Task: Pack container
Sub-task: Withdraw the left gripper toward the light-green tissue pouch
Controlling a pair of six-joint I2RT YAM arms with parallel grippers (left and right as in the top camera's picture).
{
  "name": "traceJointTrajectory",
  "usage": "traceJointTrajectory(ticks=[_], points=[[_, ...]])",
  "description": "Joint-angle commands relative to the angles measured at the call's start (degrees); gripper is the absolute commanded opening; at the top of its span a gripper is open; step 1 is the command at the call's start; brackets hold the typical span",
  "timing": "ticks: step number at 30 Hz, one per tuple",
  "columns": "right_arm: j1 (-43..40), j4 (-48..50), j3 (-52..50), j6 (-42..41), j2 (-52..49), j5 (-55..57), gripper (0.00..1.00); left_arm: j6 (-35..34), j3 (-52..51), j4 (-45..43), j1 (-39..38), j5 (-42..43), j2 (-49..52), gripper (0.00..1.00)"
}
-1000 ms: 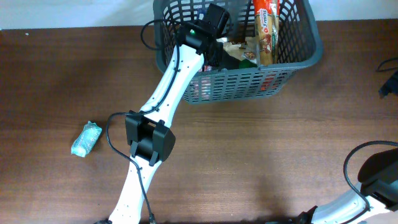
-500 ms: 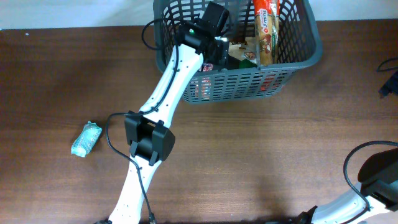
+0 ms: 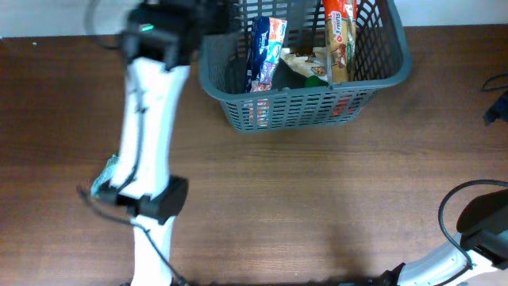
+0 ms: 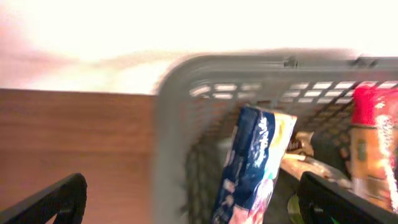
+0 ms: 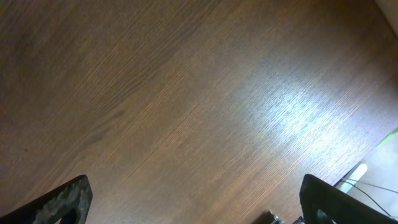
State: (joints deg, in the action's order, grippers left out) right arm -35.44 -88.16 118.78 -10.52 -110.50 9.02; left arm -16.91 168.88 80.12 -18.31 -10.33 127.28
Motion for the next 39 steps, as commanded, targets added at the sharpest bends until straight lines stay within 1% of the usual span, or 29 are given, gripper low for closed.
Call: traceJointTrajectory(ticks=[1, 6, 8, 9, 10, 11, 12, 14, 17, 21, 23, 25, 27, 29, 31, 33, 39], points=[[-0.2, 0.2, -0.4, -0.7, 0.1, 0.7, 0.99, 0.7, 0.6, 4.2, 1.5, 0.1, -3.9, 0.99], [-0.2, 0.2, -0.4, -0.7, 0.1, 0.7, 0.99, 0.4, 0.6, 11.3, 4.1, 0.3, -5.0, 1.0], [-0.2, 0.2, -0.4, -0.7, 0.1, 0.7, 0.99, -4.4, 0.6, 14.3, 5.6, -0.1, -5.0, 0.99], [-0.2, 0.2, -0.4, -0.7, 0.1, 0.7, 0.99, -9.3, 0.6, 16.2, 6.7, -0.4, -5.0, 1.0], [-0.2, 0.2, -0.4, -0.7, 0.1, 0.7, 0.99, -12.8, 0.5, 16.6, 7.9, -0.1, -5.0, 0.99], [-0.2, 0.2, -0.4, -0.7, 0.1, 0.7, 0.99, -14.8, 0.2, 16.6, 9.4, 1.7, -5.1, 0.99], [-0.2, 0.2, -0.4, -0.7, 0.1, 0.7, 0.99, -18.6, 0.2, 16.6, 11.0, 2.0, -5.2, 1.0], [-0.2, 0.2, -0.4, -0.7, 0.1, 0.7, 0.99, -23.6, 0.2, 16.6, 14.1, 2.8, -5.2, 0.99], [-0.2, 0.2, -0.4, -0.7, 0.1, 0.7, 0.99, -28.1, 0.1, 16.6, 18.9, 5.9, -5.2, 0.99], [-0.2, 0.2, -0.4, -0.7, 0.1, 0.7, 0.99, -34.1, -2.7, 16.6, 23.8, 7.6, -5.2, 0.99], [-0.2, 0.2, -0.4, -0.7, 0.1, 0.7, 0.99, -39.1, -5.3, 16.6, 25.4, 8.0, -5.2, 0.99], [-0.2, 0.2, -0.4, -0.7, 0.1, 0.7, 0.99, -45.8, -8.5, 16.6, 26.4, 9.1, -5.2, 0.99], [-0.2, 0.2, -0.4, -0.7, 0.1, 0.7, 0.99, -53.9, -12.5, 16.6, 27.1, 10.9, -5.2, 0.99], [-0.2, 0.2, -0.4, -0.7, 0.1, 0.7, 0.99, -59.8, -16.8, 16.6, 27.5, 10.4, -5.2, 0.99], [-0.2, 0.2, -0.4, -0.7, 0.1, 0.7, 0.99, -62.4, -21.6, 16.6, 28.0, 7.7, -5.2, 0.99], [-0.2, 0.2, -0.4, -0.7, 0.1, 0.7, 0.99, -62.6, -26.6, 16.6, 29.2, 6.7, -5.2, 0.99], [-0.2, 0.2, -0.4, -0.7, 0.1, 0.7, 0.99, -66.2, -42.7, 16.6, 36.9, 17.2, -5.2, 0.99]])
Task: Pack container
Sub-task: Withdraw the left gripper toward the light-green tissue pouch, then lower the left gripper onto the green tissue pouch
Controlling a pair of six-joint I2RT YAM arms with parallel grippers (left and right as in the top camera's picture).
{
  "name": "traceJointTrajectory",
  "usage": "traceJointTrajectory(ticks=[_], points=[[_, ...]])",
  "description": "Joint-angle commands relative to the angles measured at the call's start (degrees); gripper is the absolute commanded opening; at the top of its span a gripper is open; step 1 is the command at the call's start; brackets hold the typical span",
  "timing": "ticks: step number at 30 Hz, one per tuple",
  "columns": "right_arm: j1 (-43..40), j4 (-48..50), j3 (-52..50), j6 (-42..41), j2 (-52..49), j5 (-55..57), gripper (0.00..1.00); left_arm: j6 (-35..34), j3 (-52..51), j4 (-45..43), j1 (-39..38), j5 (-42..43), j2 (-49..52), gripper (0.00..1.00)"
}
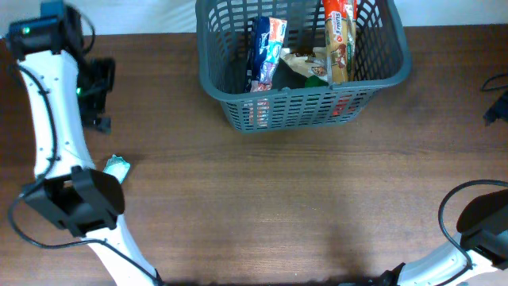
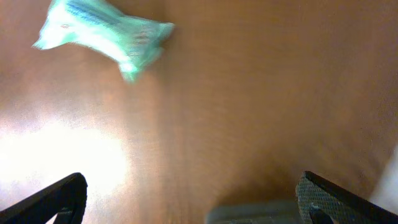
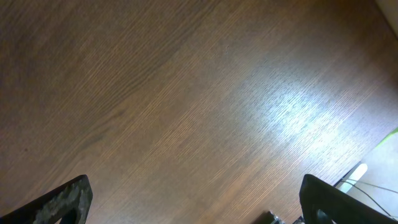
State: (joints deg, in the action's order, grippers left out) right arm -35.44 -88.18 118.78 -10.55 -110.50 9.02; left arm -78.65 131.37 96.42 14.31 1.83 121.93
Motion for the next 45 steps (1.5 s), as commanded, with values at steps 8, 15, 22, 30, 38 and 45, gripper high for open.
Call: traceJointTrajectory(ticks=[8, 15, 22, 30, 38, 45], points=[[-0.2, 0.2, -0.4, -0.7, 0.1, 0.7, 0.99, 2.0, -15.1, 0.3, 11.5, -1.5, -0.7, 0.99], [-0.2, 0.2, -0.4, -0.7, 0.1, 0.7, 0.99, 5.7, -15.1, -5.8, 9.8, -9.7, -5.9, 0.99], [-0.2, 0.2, -0.4, -0.7, 0.1, 0.7, 0.99, 36.4, -15.1, -18.3, 7.0, -14.0, -11.3, 0.99], [-0.2, 0.2, -0.4, -0.7, 0.1, 0.7, 0.99, 80.3, -15.1, -18.9, 4.5, 1.7, -11.6, 0.99], [-0.2, 0.2, -0.4, -0.7, 0.1, 0.7, 0.99, 84.6, -15.1, -8.3, 5.9, -12.4, -11.6, 0.99], [-0.2, 0.2, -0.4, -0.7, 0.1, 0.7, 0.99, 93.3, -15.2, -10.7, 11.1, -6.1, -11.6, 0.99]])
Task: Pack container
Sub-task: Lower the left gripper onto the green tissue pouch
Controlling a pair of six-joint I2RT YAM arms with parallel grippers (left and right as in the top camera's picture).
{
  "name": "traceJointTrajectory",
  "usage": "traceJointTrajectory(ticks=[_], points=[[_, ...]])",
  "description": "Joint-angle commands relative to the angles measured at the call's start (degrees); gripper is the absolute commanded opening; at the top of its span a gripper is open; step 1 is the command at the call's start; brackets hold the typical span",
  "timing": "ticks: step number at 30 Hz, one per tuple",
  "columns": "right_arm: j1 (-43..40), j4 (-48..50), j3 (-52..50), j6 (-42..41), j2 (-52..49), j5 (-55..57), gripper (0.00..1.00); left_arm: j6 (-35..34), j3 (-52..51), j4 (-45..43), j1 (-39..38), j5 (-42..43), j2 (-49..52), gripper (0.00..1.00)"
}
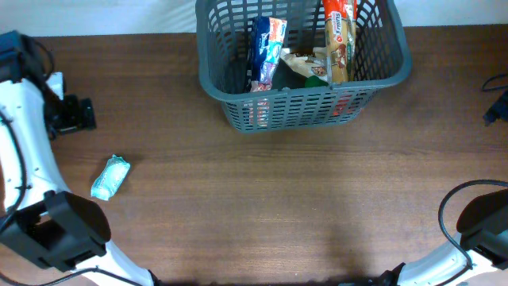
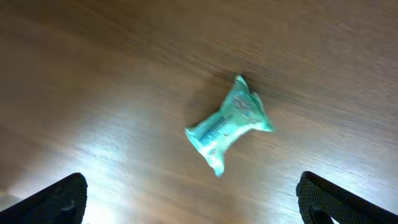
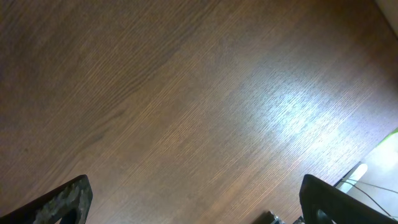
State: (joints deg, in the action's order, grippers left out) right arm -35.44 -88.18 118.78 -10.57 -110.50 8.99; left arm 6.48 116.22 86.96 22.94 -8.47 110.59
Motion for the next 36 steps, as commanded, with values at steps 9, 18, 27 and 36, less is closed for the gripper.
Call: traceJointTrajectory(ticks=[9, 18, 27, 36], points=[[-0.2, 0.2, -0.4, -0.7, 0.1, 0.7, 0.99, 18.9, -6.4, -9.0, 5.6, 16.7, 0.0, 0.99], [-0.2, 0.2, -0.4, -0.7, 0.1, 0.7, 0.99, 18.9, -16.2, -6.5, -0.5, 13.7, 0.0, 0.99], [-0.2, 0.2, -0.4, -0.7, 0.1, 0.7, 0.99, 18.9, -21.6, -7.3, -2.2, 10.1, -1.4, 0.99], [-0.2, 0.2, -0.4, -0.7, 0.1, 0.7, 0.99, 18.7, -21.6, -8.1, 0.6, 7.5, -5.4, 0.99]])
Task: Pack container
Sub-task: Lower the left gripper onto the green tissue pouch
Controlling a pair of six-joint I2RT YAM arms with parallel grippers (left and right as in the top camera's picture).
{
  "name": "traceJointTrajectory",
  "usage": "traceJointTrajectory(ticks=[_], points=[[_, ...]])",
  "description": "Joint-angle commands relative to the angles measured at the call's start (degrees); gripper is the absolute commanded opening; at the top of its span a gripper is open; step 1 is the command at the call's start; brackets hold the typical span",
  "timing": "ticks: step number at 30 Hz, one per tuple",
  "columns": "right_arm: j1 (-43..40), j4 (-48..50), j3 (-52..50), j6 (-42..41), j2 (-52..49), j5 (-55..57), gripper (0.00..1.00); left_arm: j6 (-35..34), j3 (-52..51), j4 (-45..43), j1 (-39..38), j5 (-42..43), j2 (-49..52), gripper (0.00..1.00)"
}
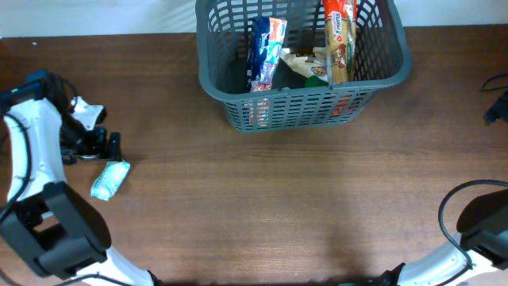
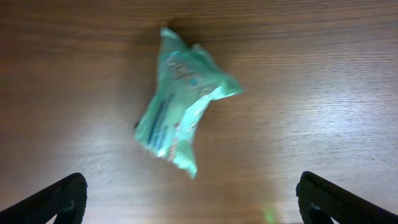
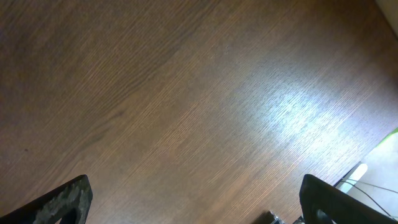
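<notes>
A crumpled teal packet (image 1: 109, 178) lies on the wooden table at the left; the left wrist view shows the packet (image 2: 183, 117) from straight above. My left gripper (image 1: 100, 146) hovers just behind it, open, its two fingertips (image 2: 62, 200) wide apart and nothing between them. The grey basket (image 1: 208, 79) stands at the back, holding a blue packet (image 1: 264, 49), an orange biscuit pack (image 1: 337, 38) and darker items. My right gripper (image 3: 196, 202) is open over bare wood.
The right arm (image 1: 475, 230) rests at the table's front right corner, far from the basket. A black cable end (image 1: 496, 99) sits at the right edge. Brown table (image 1: 302, 199) stretches between the teal packet and the basket.
My left gripper has moved from the far left edge of the table to just behind the teal packet, which now fills more of the wrist view. The packet and the right arm have not moved.
My left gripper was open at the basket's left rim, with the teal packet on the table beside the arm. Then it was left of the basket, then at the table's far left edge, and now it is over the packet. The right gripper stayed open and still.
</notes>
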State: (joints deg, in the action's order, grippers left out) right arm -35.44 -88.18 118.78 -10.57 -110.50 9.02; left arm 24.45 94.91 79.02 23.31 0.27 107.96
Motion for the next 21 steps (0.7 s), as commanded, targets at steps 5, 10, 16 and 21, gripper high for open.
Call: traceJointTrajectory(ticks=[5, 10, 16, 21], points=[[-0.2, 0.2, -0.4, -0.7, 0.1, 0.7, 0.99, 0.6, -0.3, -0.3, 0.2, 0.0, -2.7, 0.99], [-0.2, 0.2, -0.4, -0.7, 0.1, 0.7, 0.99, 0.5, -0.5, -0.2, 0.1, -1.7, -2.7, 0.99], [-0.2, 0.2, -0.4, -0.7, 0.1, 0.7, 0.99, 0.6, -3.6, -8.5, 1.0, -5.9, -2.6, 0.99], [-0.2, 0.2, -0.4, -0.7, 0.1, 0.7, 0.99, 7.3, -6.8, -8.5, 2.4, -5.7, -2.6, 0.99]])
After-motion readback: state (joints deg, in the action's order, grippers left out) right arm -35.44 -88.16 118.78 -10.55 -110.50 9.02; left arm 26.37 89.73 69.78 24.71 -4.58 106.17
